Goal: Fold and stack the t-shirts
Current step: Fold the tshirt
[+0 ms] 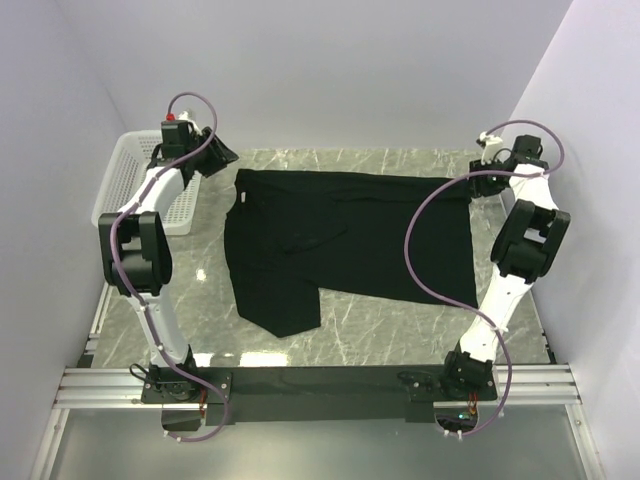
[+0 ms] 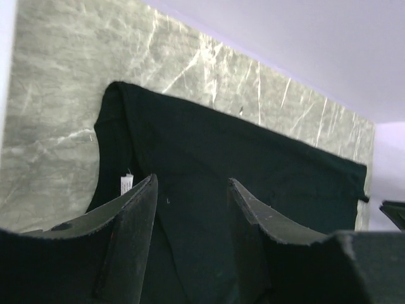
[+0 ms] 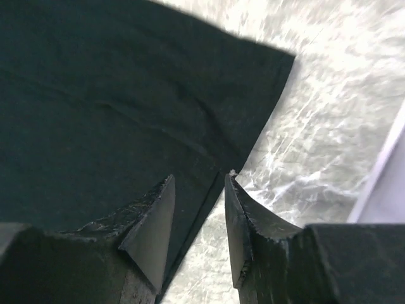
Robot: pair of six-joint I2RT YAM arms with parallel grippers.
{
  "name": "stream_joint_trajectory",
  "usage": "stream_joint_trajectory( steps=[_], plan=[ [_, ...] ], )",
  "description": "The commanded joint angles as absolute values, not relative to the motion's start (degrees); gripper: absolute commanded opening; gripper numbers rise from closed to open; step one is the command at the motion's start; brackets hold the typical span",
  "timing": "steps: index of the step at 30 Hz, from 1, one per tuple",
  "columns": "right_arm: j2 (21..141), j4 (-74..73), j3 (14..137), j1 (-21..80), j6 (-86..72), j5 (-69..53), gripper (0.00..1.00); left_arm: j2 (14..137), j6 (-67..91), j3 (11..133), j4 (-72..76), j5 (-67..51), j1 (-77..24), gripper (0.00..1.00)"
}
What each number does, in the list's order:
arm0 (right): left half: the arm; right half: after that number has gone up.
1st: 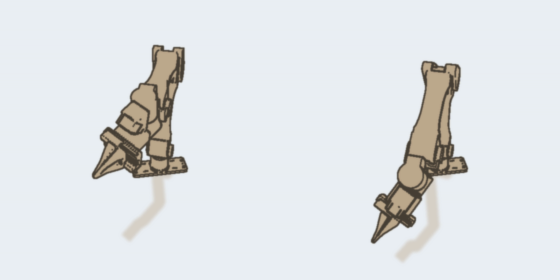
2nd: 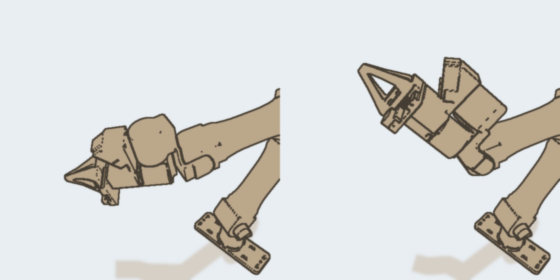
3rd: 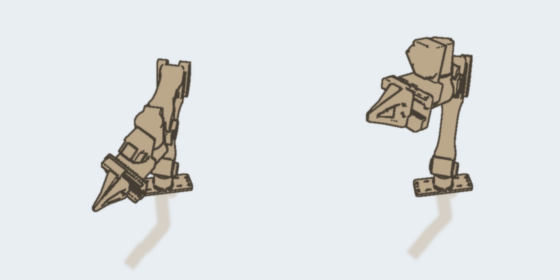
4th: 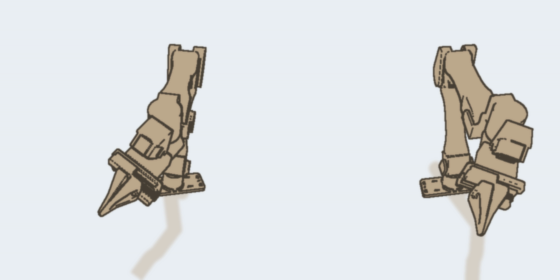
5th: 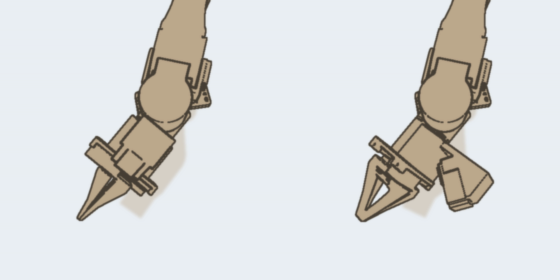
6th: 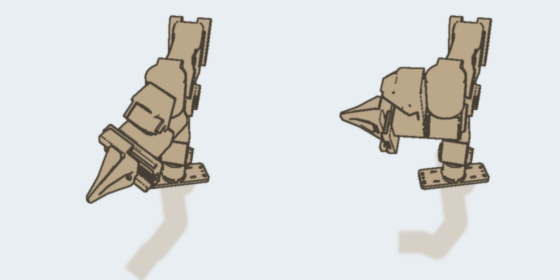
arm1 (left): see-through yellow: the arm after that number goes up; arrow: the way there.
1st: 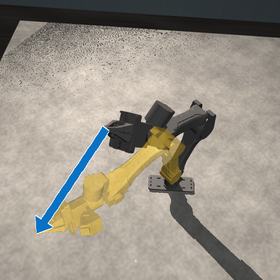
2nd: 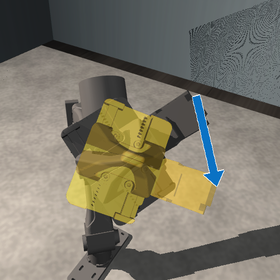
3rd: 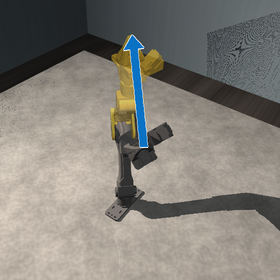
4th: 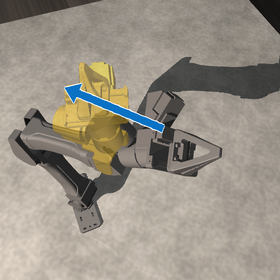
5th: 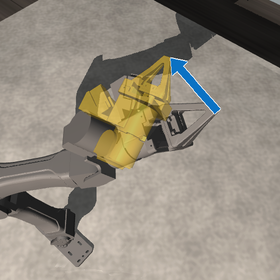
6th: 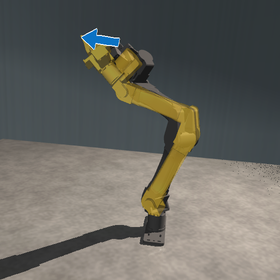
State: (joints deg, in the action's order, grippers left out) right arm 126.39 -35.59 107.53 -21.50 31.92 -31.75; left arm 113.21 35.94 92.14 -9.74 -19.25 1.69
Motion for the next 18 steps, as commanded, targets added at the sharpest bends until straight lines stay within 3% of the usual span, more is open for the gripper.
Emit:
stream_joint_trajectory(
  steps=[1,11,18],
  plan=[
    [128.8,-40.2,112.6,-20.0,36.3,-30.0,0.44,112.9,33.3,90.6,-10.4,-22.2,1.8,0.53],
    [132.3,-39.5,114.1,-16.1,39.9,-21.7,0.44,110.8,34.5,87.5,-8.8,-22.5,1.9,0.54],
    [132.1,-38.1,113.3,-15.8,41.0,-18.9,0.39,109.9,35.1,85.1,-7.9,-23.3,2.3,0.53]
  ],
)
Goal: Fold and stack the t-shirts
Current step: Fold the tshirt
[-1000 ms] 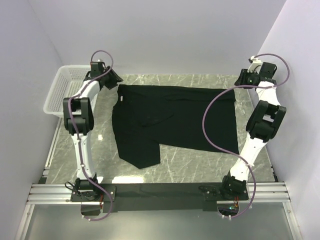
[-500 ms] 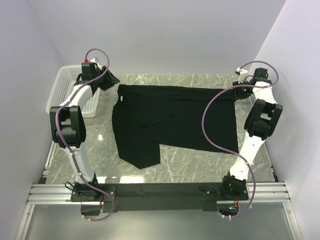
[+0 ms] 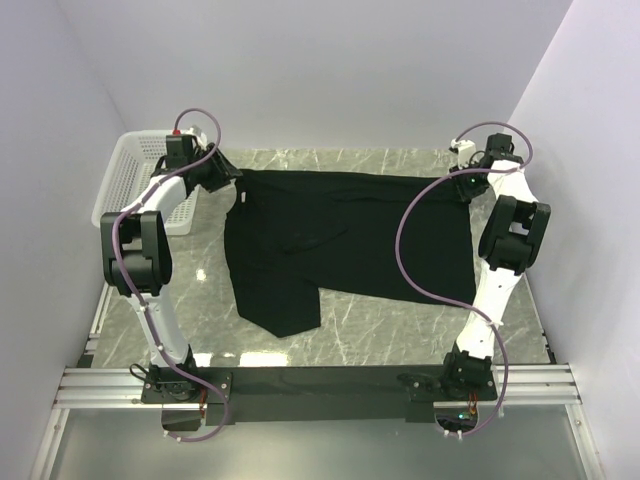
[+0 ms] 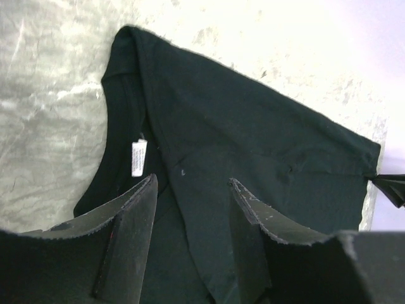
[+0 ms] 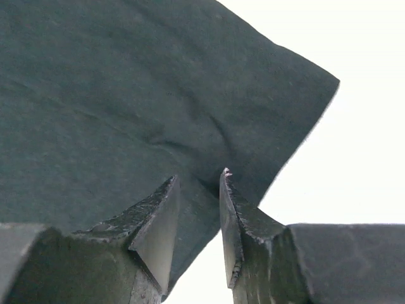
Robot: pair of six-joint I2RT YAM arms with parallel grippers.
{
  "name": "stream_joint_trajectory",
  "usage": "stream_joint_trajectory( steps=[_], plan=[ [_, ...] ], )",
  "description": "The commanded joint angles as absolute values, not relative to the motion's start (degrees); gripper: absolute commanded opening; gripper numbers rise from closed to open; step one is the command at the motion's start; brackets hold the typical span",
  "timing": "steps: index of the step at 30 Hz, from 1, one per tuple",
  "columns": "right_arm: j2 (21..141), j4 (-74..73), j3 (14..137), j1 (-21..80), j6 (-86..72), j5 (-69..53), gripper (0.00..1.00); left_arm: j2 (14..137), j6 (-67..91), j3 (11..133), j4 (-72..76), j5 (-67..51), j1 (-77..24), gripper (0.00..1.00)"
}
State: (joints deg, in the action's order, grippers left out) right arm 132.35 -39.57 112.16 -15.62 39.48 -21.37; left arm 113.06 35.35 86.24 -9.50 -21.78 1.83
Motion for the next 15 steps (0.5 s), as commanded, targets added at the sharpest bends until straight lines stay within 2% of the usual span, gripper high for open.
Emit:
stream_joint_trajectory(
  steps=[1,10,15],
  plan=[
    [132.5,-38.7,113.6,-15.9,41.6,-17.9,0.39,109.7,35.1,84.9,-7.9,-23.6,2.3,0.53],
    [132.5,-39.4,112.2,-15.9,44.7,-15.7,0.40,108.8,34.6,83.2,-8.5,-24.2,2.6,0.54],
    [133.8,-40.1,113.7,-15.8,44.8,-16.1,0.35,108.3,35.0,82.6,-8.3,-24.9,2.6,0.53]
  ],
)
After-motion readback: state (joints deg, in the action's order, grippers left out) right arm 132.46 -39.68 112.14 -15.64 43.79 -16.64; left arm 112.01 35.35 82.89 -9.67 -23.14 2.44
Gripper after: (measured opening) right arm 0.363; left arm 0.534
